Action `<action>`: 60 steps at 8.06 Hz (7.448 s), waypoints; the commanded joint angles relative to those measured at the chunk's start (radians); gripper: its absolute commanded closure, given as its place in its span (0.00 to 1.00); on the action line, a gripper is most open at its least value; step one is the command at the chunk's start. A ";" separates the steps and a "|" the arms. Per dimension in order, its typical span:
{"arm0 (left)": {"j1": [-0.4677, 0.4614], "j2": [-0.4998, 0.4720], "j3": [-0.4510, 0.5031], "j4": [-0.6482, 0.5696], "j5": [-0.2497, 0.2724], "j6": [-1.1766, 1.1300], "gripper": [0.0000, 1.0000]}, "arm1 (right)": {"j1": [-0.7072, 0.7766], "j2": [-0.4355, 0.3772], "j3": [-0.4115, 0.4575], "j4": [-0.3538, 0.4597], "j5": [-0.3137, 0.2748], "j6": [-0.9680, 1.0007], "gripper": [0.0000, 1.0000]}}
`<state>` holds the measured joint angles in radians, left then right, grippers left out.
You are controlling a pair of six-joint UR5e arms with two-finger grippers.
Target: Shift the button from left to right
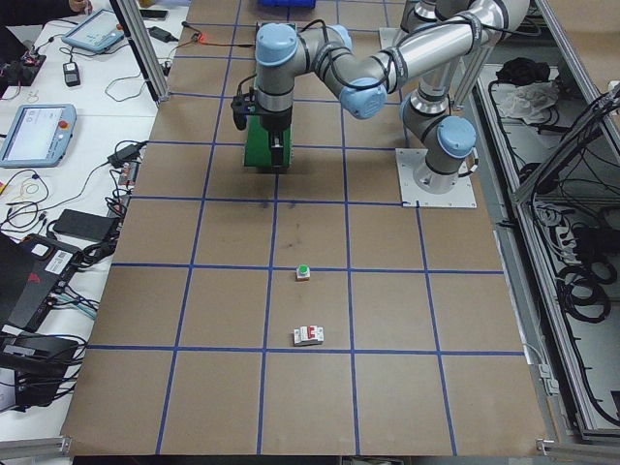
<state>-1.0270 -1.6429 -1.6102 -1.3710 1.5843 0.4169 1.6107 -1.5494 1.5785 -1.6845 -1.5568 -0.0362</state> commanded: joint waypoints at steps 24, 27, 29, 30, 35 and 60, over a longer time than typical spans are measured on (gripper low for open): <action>0.265 -0.206 -0.162 0.221 0.038 0.295 0.87 | -0.002 0.000 0.002 0.006 0.001 -0.002 0.00; 0.002 -0.150 -0.158 0.217 -0.035 0.093 0.87 | -0.002 0.000 0.002 0.008 0.000 -0.001 0.00; -0.214 -0.133 -0.158 0.219 -0.036 -0.225 0.86 | -0.002 0.000 0.002 0.006 0.000 0.001 0.00; -0.307 -0.146 -0.158 0.222 -0.036 -0.347 0.86 | -0.002 0.000 0.002 0.006 0.000 -0.001 0.00; -0.427 -0.248 -0.162 0.231 -0.067 -0.429 0.86 | -0.002 0.000 0.002 0.003 0.000 -0.001 0.00; -0.568 -0.101 0.205 -0.137 -0.055 -0.572 0.00 | -0.129 0.156 0.003 -0.076 0.226 -0.074 0.00</action>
<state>-1.5954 -1.7457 -1.4047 -1.5080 1.5293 -0.1549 1.4824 -1.4265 1.5811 -1.7522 -1.3841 -0.1058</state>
